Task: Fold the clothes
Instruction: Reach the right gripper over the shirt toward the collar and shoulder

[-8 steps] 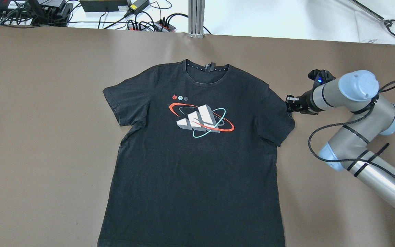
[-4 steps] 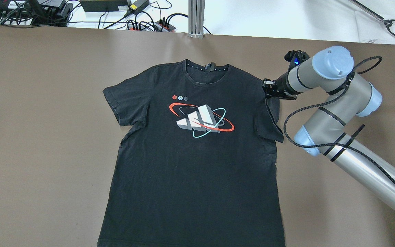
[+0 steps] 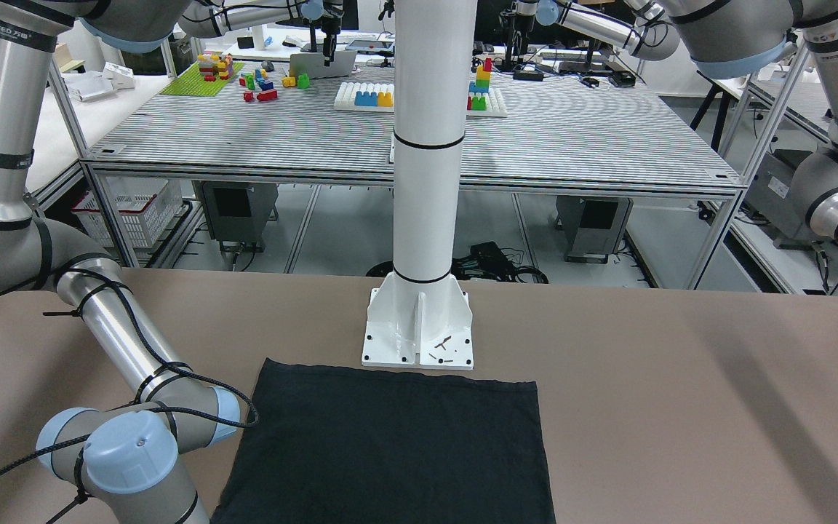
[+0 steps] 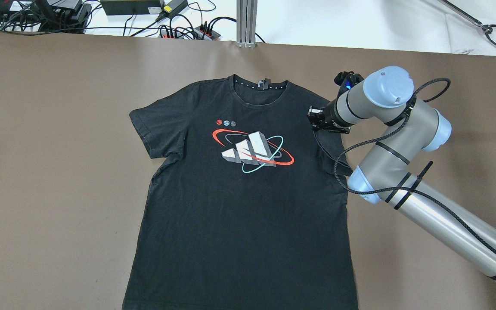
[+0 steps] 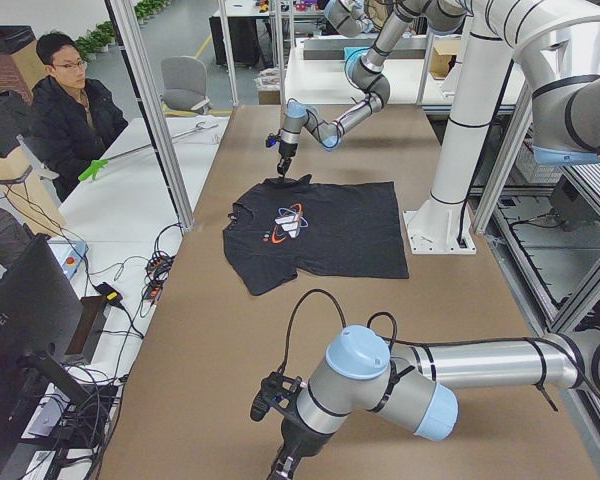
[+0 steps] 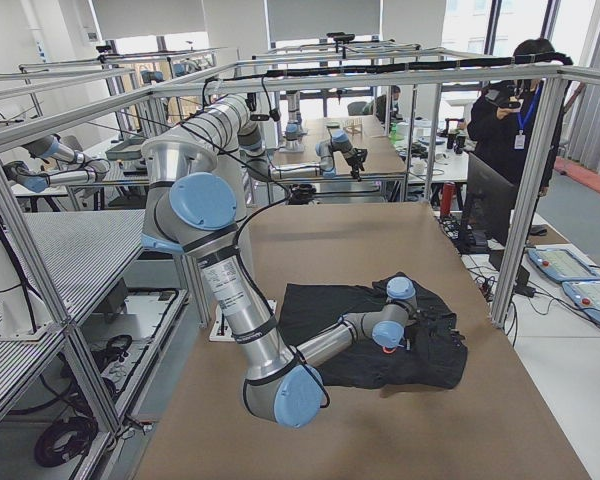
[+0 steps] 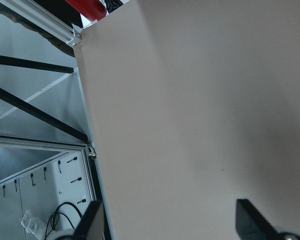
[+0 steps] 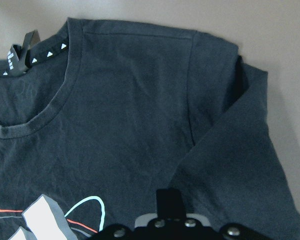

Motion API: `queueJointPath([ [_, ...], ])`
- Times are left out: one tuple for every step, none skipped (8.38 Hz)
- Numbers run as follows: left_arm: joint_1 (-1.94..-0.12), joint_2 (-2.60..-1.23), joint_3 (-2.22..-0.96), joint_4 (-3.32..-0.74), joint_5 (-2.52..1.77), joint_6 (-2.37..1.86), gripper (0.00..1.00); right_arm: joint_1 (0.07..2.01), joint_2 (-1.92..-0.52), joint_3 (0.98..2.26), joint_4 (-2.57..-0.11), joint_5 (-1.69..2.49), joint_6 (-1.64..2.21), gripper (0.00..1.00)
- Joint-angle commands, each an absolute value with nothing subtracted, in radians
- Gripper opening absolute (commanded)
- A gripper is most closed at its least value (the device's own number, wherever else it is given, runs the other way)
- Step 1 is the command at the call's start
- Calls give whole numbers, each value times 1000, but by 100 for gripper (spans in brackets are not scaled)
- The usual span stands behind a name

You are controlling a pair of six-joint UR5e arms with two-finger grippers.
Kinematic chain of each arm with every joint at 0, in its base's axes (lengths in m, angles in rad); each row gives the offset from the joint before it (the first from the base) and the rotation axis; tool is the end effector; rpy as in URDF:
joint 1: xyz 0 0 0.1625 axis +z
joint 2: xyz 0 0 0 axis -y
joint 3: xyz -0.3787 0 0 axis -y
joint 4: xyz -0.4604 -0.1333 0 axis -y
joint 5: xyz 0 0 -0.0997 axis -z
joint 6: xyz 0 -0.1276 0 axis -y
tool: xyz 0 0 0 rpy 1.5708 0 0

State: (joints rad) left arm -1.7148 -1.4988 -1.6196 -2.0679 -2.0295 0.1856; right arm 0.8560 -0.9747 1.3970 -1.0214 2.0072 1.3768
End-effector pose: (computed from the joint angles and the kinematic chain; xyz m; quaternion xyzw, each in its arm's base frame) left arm -0.1584 -0.5570 0.6072 0.2618 0.1805 0.0730 0.9453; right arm -0.4541 -0.6443 0.2701 0.0629 -0.4904 0.1850 0.8493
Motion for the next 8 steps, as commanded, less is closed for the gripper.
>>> queueJointPath([
  [-1713,-1493,-1620,-2069,-2029,186,93,838,-950,1379,-1022,1953,1385,0],
  [-1713,-1491,-1620,-2069,-2029,186,93,838,-910,1335,-1025,1951,1409,0],
  [-1713,-1491,-1621,-2071,-2029,186,93,833,-887,1306,-1025,1950,1423,0],
  [-1713,-1491,-1621,-2071,-2029,186,93,821,-887,1304,-1025,1947,1425,0],
  [-1713,-1491,-1621,-2071,-2029,186,93,812,-887,1304,-1023,1909,1425,1],
  [-1713,-1491,-1621,-2071,-2029,186,93,786,-891,1305,-1020,1875,1424,81],
  [-1713,-1491,-1621,-2071,-2029,186,93,764,-893,1311,-1019,1864,1425,95],
  [-1713,-1491,-1620,-2071,-2029,186,93,765,-896,1315,-1017,1865,1417,95],
])
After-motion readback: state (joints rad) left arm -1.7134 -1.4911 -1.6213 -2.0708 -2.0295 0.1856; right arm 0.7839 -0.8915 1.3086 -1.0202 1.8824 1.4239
